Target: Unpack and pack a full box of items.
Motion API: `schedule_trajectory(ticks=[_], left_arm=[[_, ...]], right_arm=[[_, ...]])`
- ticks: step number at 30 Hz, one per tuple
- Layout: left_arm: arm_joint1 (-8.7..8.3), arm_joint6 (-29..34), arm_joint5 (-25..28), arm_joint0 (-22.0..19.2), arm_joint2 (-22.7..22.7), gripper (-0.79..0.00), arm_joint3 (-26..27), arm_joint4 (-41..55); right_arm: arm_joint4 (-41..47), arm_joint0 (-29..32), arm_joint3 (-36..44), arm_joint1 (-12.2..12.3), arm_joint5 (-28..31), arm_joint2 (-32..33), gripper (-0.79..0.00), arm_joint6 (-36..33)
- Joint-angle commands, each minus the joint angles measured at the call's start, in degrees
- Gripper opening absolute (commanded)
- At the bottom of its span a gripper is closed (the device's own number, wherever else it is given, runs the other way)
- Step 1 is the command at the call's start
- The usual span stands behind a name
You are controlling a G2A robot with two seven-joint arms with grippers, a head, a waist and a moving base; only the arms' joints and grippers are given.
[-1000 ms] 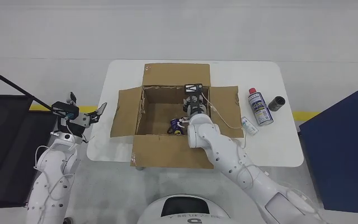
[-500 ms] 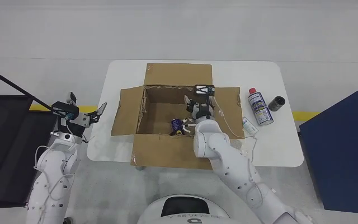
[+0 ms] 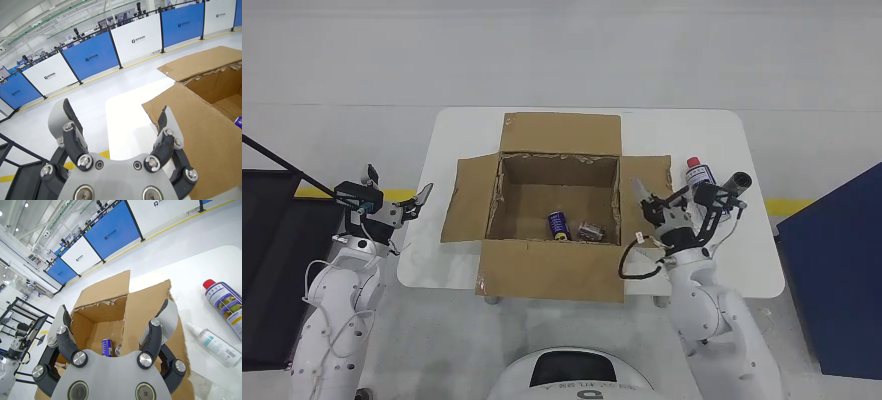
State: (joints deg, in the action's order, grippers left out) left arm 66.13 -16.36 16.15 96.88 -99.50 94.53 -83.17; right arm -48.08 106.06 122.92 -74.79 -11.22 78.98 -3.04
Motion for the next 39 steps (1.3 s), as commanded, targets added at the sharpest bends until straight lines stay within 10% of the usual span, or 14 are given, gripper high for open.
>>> schedule_trajectory(ticks=[1,39], left_arm=[[0.00,0.0,0.0,0.0,0.0,0.000,0.0,0.0],[0.00,0.0,0.0,0.0,0.0,0.000,0.0,0.0]], right_arm=[[2.3,2.0,-0.1,0.1,2.6,2.4,0.000,1.4],[0.7,0.4,-17.4,1.7,8.7,15.7,0.000,-5.4]])
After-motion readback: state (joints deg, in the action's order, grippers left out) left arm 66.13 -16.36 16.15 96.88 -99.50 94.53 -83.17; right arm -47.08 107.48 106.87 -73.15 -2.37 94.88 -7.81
